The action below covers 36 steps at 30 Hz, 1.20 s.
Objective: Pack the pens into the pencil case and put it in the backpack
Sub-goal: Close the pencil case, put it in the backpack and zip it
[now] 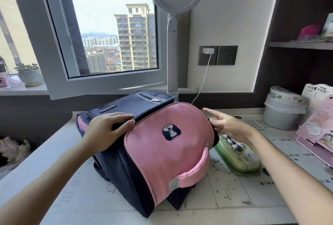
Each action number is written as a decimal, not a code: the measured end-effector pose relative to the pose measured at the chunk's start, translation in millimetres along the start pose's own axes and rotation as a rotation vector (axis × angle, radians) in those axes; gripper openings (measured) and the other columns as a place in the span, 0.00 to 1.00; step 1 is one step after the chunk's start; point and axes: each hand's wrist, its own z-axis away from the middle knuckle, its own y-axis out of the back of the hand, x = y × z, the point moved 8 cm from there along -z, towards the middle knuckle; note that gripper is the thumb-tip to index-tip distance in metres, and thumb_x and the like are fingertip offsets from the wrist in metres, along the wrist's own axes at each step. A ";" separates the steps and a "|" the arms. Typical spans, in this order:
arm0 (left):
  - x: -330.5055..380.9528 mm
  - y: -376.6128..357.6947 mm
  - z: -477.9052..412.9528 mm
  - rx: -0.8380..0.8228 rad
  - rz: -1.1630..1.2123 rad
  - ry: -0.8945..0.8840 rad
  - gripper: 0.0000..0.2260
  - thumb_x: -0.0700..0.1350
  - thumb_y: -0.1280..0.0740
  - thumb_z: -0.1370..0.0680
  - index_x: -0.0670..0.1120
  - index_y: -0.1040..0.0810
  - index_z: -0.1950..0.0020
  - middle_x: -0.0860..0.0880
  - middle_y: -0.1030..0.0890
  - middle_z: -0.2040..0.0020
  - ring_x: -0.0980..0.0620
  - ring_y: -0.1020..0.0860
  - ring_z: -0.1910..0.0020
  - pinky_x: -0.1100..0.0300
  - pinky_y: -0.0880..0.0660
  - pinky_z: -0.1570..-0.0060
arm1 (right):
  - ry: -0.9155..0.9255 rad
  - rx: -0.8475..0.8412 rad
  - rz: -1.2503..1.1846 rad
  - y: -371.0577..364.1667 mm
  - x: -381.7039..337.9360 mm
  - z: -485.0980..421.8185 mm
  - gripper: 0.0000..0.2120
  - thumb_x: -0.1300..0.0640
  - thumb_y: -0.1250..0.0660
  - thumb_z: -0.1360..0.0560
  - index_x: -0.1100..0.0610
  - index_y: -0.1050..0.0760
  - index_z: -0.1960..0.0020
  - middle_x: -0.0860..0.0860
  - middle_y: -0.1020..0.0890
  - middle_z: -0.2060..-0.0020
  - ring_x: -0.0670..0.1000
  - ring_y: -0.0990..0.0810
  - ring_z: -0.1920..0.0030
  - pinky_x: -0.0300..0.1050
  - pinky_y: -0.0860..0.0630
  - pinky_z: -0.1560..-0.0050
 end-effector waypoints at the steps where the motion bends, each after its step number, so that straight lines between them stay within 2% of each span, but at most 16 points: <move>1: -0.8 -0.3 -0.1 -0.011 0.007 -0.032 0.28 0.71 0.46 0.30 0.54 0.19 0.47 0.82 0.30 0.57 0.66 0.27 0.45 0.79 0.36 0.47 | -0.010 -0.060 0.033 -1.6 -2.3 -1.3 0.16 0.61 0.44 0.19 0.47 0.29 0.36 0.52 0.19 0.46 0.49 0.21 0.53 0.46 0.27 0.53; 3: -2.9 1.0 0.1 -0.047 0.021 -0.072 0.31 0.72 0.48 0.29 0.52 0.19 0.45 0.75 0.28 0.49 0.65 0.26 0.44 0.77 0.36 0.44 | 0.005 -0.068 0.233 3.7 -8.9 -3.8 0.12 0.59 0.43 0.19 0.52 0.25 0.40 0.52 0.17 0.49 0.47 0.20 0.53 0.48 0.25 0.49; 7: -7.6 2.5 2.1 -0.144 0.086 -0.124 0.31 0.72 0.44 0.30 0.51 0.21 0.42 0.75 0.26 0.47 0.73 0.29 0.42 0.79 0.38 0.42 | 0.036 -0.001 0.642 19.3 -17.3 -7.7 0.07 0.52 0.37 0.23 0.54 0.23 0.53 0.53 0.20 0.59 0.47 0.24 0.62 0.40 0.26 0.60; 10: -1.7 4.7 5.6 -0.172 0.044 -0.210 0.28 0.67 0.44 0.27 0.48 0.22 0.41 0.60 0.23 0.42 0.78 0.35 0.41 0.81 0.42 0.42 | 0.079 0.065 0.879 22.7 -29.6 -7.2 0.09 0.50 0.35 0.24 0.51 0.26 0.62 0.49 0.23 0.63 0.46 0.25 0.65 0.40 0.30 0.63; 13: -5.3 7.3 5.2 -0.114 0.058 -0.209 0.26 0.64 0.45 0.25 0.47 0.21 0.42 0.55 0.21 0.43 0.72 0.31 0.40 0.78 0.38 0.41 | 0.054 0.097 0.634 21.2 -42.6 -10.2 0.10 0.58 0.35 0.24 0.59 0.25 0.63 0.52 0.22 0.73 0.46 0.28 0.76 0.40 0.31 0.73; 16: -15.6 8.3 3.9 -0.006 0.102 -0.149 0.23 0.65 0.45 0.25 0.51 0.19 0.46 0.65 0.21 0.46 0.64 0.24 0.45 0.69 0.30 0.43 | -0.120 0.201 0.327 26.3 -47.1 -28.7 0.08 0.68 0.36 0.26 0.64 0.25 0.63 0.55 0.25 0.74 0.44 0.31 0.80 0.35 0.36 0.81; 17: -18.3 7.4 3.7 0.017 0.114 -0.125 0.22 0.65 0.45 0.25 0.53 0.21 0.46 0.69 0.22 0.48 0.64 0.23 0.47 0.67 0.29 0.45 | -0.202 0.224 0.275 24.7 -46.6 -35.0 0.09 0.70 0.38 0.26 0.64 0.25 0.64 0.56 0.25 0.73 0.44 0.32 0.82 0.33 0.37 0.82; 19: -25.5 4.4 3.8 0.048 0.126 -0.074 0.19 0.64 0.44 0.25 0.53 0.23 0.46 0.67 0.20 0.53 0.63 0.22 0.52 0.62 0.27 0.49 | -0.254 0.263 0.304 16.0 -58.6 -48.4 0.09 0.72 0.40 0.28 0.65 0.26 0.64 0.57 0.26 0.73 0.45 0.32 0.83 0.33 0.38 0.83; 21: -31.0 1.9 4.0 0.083 0.147 -0.019 0.16 0.60 0.43 0.26 0.52 0.23 0.51 0.62 0.19 0.60 0.63 0.22 0.59 0.59 0.27 0.55 | -0.097 0.300 0.480 1.3 -91.6 -62.3 0.09 0.72 0.41 0.31 0.64 0.24 0.64 0.58 0.24 0.72 0.51 0.27 0.76 0.38 0.33 0.76; 23: -33.6 1.5 3.7 0.114 0.173 0.031 0.14 0.59 0.43 0.27 0.52 0.25 0.54 0.54 0.20 0.64 0.57 0.23 0.64 0.59 0.28 0.59 | 0.125 0.309 0.775 -27.7 -128.5 -73.4 0.11 0.70 0.41 0.31 0.63 0.21 0.57 0.59 0.18 0.60 0.57 0.21 0.59 0.46 0.24 0.59; 24: -34.2 0.9 3.0 0.124 0.184 0.052 0.14 0.59 0.44 0.27 0.52 0.25 0.55 0.51 0.21 0.66 0.54 0.24 0.64 0.59 0.29 0.59 | 0.211 0.290 0.932 -48.0 -142.7 -75.8 0.13 0.69 0.42 0.31 0.62 0.21 0.53 0.59 0.18 0.53 0.58 0.21 0.51 0.48 0.25 0.51; 26: -36.7 -0.2 2.6 0.135 0.206 0.080 0.14 0.60 0.44 0.27 0.52 0.26 0.58 0.50 0.22 0.68 0.51 0.26 0.65 0.60 0.30 0.60 | 0.335 0.215 1.153 -91.6 -156.1 -79.8 0.15 0.68 0.43 0.29 0.61 0.25 0.47 0.59 0.20 0.47 0.60 0.24 0.45 0.49 0.28 0.47; 29: -45.2 -0.2 3.3 0.175 0.258 0.149 0.13 0.60 0.43 0.27 0.56 0.27 0.65 0.53 0.25 0.69 0.57 0.29 0.68 0.64 0.32 0.63 | 0.505 0.194 1.342 -139.0 -170.3 -72.5 0.14 0.70 0.46 0.28 0.62 0.29 0.45 0.60 0.21 0.49 0.61 0.24 0.46 0.48 0.31 0.54; 32: -54.2 -3.0 1.8 0.187 0.291 0.236 0.17 0.59 0.42 0.26 0.49 0.27 0.67 0.48 0.26 0.70 0.58 0.31 0.68 0.58 0.32 0.62 | 0.597 0.264 1.249 -157.9 -185.3 -51.6 0.13 0.72 0.44 0.30 0.62 0.30 0.49 0.59 0.20 0.54 0.61 0.23 0.52 0.47 0.33 0.59; 34: -48.8 -8.3 -4.1 0.154 0.285 0.253 0.18 0.58 0.42 0.26 0.48 0.27 0.69 0.49 0.26 0.72 0.55 0.31 0.69 0.55 0.31 0.63 | 0.703 0.192 1.135 -190.9 -187.3 -26.6 0.12 0.72 0.41 0.33 0.63 0.30 0.51 0.60 0.21 0.59 0.62 0.23 0.56 0.50 0.29 0.60; 36: -54.9 -11.6 -8.3 0.151 0.381 0.345 0.16 0.54 0.40 0.27 0.53 0.26 0.74 0.54 0.25 0.76 0.55 0.29 0.72 0.54 0.28 0.66 | 0.951 0.034 1.061 -240.8 -186.7 14.0 0.13 0.74 0.37 0.39 0.65 0.28 0.56 0.61 0.22 0.65 0.60 0.23 0.63 0.53 0.27 0.62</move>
